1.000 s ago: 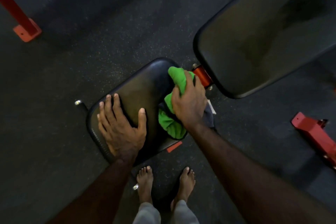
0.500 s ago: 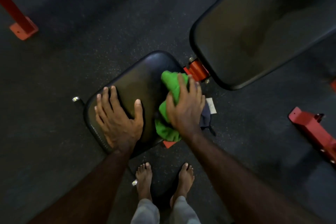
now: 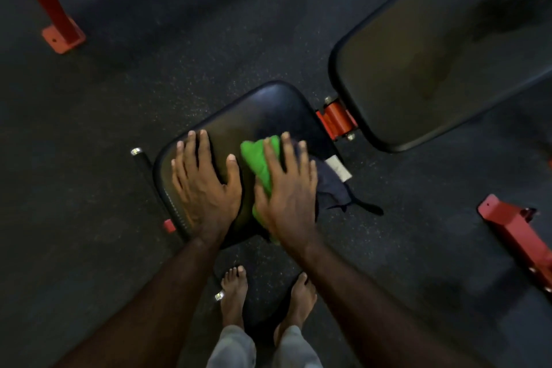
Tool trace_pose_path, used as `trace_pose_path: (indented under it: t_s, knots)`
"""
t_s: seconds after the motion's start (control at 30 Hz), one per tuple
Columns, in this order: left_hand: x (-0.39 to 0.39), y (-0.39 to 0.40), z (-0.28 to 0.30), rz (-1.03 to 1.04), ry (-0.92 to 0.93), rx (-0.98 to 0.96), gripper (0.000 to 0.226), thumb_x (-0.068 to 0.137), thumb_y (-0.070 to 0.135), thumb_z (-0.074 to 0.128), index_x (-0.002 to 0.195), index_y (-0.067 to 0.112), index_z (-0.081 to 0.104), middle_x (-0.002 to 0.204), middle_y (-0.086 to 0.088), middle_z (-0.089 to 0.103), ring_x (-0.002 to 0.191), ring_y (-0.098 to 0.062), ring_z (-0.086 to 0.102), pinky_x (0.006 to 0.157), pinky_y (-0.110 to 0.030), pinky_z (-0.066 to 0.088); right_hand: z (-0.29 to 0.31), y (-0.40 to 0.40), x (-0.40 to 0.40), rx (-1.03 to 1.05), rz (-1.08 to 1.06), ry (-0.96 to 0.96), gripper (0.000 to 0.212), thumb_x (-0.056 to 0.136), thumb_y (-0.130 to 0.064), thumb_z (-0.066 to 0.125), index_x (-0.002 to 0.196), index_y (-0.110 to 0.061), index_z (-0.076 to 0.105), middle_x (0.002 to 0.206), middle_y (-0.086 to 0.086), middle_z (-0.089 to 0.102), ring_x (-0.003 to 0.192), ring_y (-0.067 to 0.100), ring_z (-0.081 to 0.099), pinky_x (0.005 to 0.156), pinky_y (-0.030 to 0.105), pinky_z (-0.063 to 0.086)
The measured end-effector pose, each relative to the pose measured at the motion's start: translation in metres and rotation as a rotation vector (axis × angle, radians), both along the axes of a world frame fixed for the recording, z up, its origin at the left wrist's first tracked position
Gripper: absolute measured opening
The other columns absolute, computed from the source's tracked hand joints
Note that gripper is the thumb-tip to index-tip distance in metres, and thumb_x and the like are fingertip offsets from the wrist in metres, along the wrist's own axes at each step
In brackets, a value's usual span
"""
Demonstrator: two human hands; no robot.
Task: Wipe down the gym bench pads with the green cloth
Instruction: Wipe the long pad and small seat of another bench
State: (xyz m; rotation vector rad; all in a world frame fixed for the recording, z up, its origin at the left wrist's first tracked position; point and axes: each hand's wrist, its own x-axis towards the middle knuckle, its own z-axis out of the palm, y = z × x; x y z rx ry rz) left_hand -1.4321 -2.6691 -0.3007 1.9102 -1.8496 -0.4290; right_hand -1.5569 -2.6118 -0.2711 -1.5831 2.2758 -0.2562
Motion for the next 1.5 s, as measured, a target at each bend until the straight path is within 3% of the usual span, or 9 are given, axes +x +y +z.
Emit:
trace_pose_path:
  t_s: [0.1,0.33,0.6,0.83,1.03,1.1,1.27,1.37,1.5]
  knots:
    - [0.008,-0.003,0.003,-0.032,0.148,-0.003,0.066,0.098,0.036,0.057,0.157,0.011,0.041,0.165,-0.01,0.036,0.154,-0.03,0.027,0.126,-0.051,0.022,-0.009,0.034,-0.015,0.031,0.23,0.035,0.086,0.088,-0.045,0.054,0.165,-0.037,0.016,0.175,-0.003,0.003,0.161,0.027,0.001,0.126,0.059,0.019]
    - [0.029,0.016,0.001,0.028,0.144,-0.004,0.065,0.097,0.037,0.059,0.155,0.01,0.044,0.165,-0.013,0.033,0.154,-0.031,0.026,0.126,-0.049,0.022,-0.001,-0.034,-0.001,0.04,-0.329,-0.003,0.076,0.094,-0.04,0.056,0.163,-0.031,0.027,0.174,0.001,0.013,0.159,0.033,0.01,0.122,0.066,0.018]
    - [0.046,0.039,-0.002,0.126,0.187,0.018,0.066,0.1,0.046,0.049,0.156,0.013,0.042,0.167,-0.01,0.031,0.155,-0.03,0.025,0.124,-0.047,0.024,-0.002,0.005,0.01,0.002,0.382,0.049,0.078,0.091,-0.048,0.045,0.164,-0.035,0.021,0.174,-0.002,0.01,0.161,0.027,0.008,0.124,0.061,0.021]
    - [0.044,0.048,-0.005,0.17,0.38,0.024,0.067,0.102,0.034,0.055,0.159,0.005,0.033,0.168,-0.009,0.026,0.156,-0.021,0.024,0.126,-0.041,0.025,-0.002,-0.102,0.023,0.01,-0.156,-0.008,0.073,0.093,-0.038,0.058,0.161,-0.03,0.032,0.173,0.003,0.016,0.159,0.034,0.009,0.123,0.067,0.014]
    - [0.052,0.045,-0.003,0.244,0.502,-0.003,0.063,0.105,0.036,0.047,0.157,0.002,0.035,0.164,-0.013,0.033,0.153,-0.022,0.031,0.122,-0.046,0.032,-0.002,-0.065,0.022,-0.011,0.628,0.056,0.075,0.092,-0.05,0.042,0.163,-0.034,0.025,0.174,-0.001,0.012,0.16,0.028,0.009,0.126,0.059,0.016]
    - [0.057,0.044,-0.003,0.226,0.514,0.011,0.063,0.105,0.038,0.045,0.157,0.002,0.035,0.163,-0.013,0.036,0.152,-0.023,0.033,0.122,-0.045,0.033,-0.003,-0.062,-0.006,-0.029,0.63,0.096,0.076,0.091,-0.046,0.046,0.163,-0.034,0.026,0.174,-0.001,0.016,0.16,0.027,0.014,0.125,0.058,0.022]
    - [0.06,0.045,-0.004,0.257,0.547,0.064,0.065,0.105,0.044,0.041,0.158,0.006,0.036,0.163,-0.009,0.036,0.151,-0.019,0.034,0.122,-0.035,0.032,-0.002,-0.116,0.038,0.005,0.097,0.053,0.067,0.094,-0.042,0.055,0.157,-0.029,0.038,0.171,0.005,0.024,0.158,0.035,0.015,0.124,0.063,0.016]
    - [0.062,0.047,-0.003,0.282,0.582,0.059,0.064,0.106,0.043,0.036,0.156,0.002,0.04,0.162,-0.011,0.04,0.15,-0.019,0.036,0.12,-0.019,0.027,-0.003,-0.104,0.075,-0.026,0.35,0.046,0.069,0.094,-0.047,0.055,0.158,-0.029,0.036,0.171,0.004,0.023,0.159,0.034,0.013,0.125,0.063,0.014]
    - [0.075,0.051,-0.001,0.21,0.62,0.052,0.062,0.107,0.039,0.031,0.154,0.001,0.041,0.161,-0.009,0.041,0.15,-0.013,0.036,0.12,-0.02,0.027,-0.003,-0.047,0.047,-0.008,0.787,0.044,0.077,0.092,-0.047,0.05,0.164,-0.037,0.023,0.175,-0.004,0.009,0.161,0.025,0.005,0.128,0.054,0.011]
